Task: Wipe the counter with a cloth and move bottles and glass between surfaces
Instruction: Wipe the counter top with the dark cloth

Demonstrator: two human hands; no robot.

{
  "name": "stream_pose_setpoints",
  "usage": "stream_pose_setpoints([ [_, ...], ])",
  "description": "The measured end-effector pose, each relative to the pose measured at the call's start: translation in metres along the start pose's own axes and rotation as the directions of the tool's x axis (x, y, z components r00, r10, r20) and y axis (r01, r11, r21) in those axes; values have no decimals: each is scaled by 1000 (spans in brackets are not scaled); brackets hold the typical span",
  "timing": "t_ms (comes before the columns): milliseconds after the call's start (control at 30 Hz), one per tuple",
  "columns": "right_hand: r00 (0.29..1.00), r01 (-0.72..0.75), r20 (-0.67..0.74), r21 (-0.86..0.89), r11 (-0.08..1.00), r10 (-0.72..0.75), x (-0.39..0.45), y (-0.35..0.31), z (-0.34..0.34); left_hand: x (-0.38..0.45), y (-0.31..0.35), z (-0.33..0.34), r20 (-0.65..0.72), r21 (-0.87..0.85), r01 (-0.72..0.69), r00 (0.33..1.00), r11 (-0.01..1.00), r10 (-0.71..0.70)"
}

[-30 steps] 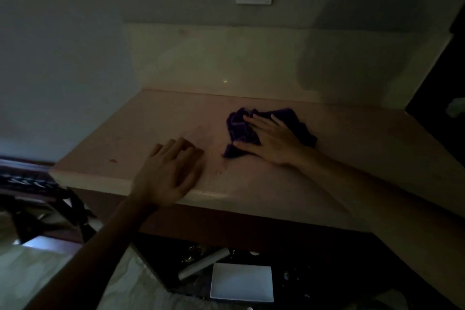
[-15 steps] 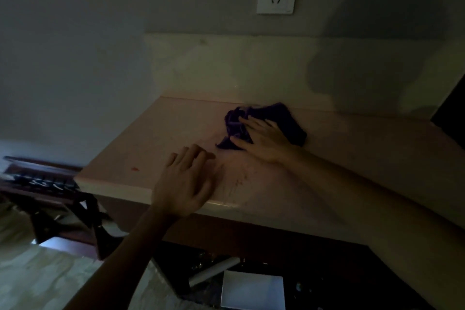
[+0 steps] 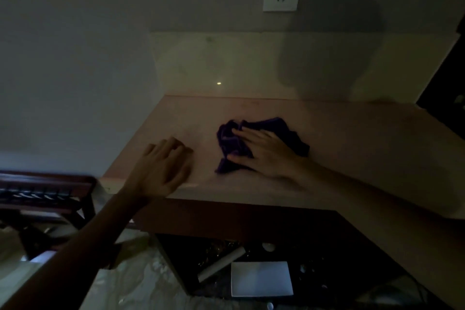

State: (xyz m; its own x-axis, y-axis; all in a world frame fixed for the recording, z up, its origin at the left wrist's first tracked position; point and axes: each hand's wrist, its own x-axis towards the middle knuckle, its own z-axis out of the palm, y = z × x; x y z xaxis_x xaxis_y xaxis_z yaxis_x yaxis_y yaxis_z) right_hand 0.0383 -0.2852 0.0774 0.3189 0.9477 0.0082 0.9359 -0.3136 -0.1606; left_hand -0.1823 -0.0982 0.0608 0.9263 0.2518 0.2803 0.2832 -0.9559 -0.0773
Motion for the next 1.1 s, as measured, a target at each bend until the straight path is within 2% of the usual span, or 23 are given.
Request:
stream_pose_setpoints([
  [200, 989, -136, -60, 3, 991, 136, 143, 24, -4, -2, -18, 7, 12, -18, -23, 1000, 1000, 24],
  [300, 985, -150, -88, 6, 989, 150, 176, 30, 0, 0, -22, 7, -15, -33, -70, 997, 997, 70],
  [467, 987, -149, -62, -13, 989, 148, 145, -1, 4, -5, -19, 3, -45, -62, -49, 998, 997, 46],
  [667, 995, 75, -69, -31, 997, -77, 36, -88, 21, -10, -16, -4, -202, -261, 104, 966, 960, -160],
  [800, 984, 163, -63, -62, 985, -166, -1, -114, 31, -32, -38, 0, -167, -247, 191, 957, 950, -236],
  [967, 986, 167, 0, -61, 984, -167, 31, -104, 21, -40, -64, 4, -139, -138, 157, 975, 978, -176],
  [1100, 998, 54, -10, 2, 999, -54, 105, -93, 14, -31, -71, 8, -134, -73, 114, 983, 991, -123],
])
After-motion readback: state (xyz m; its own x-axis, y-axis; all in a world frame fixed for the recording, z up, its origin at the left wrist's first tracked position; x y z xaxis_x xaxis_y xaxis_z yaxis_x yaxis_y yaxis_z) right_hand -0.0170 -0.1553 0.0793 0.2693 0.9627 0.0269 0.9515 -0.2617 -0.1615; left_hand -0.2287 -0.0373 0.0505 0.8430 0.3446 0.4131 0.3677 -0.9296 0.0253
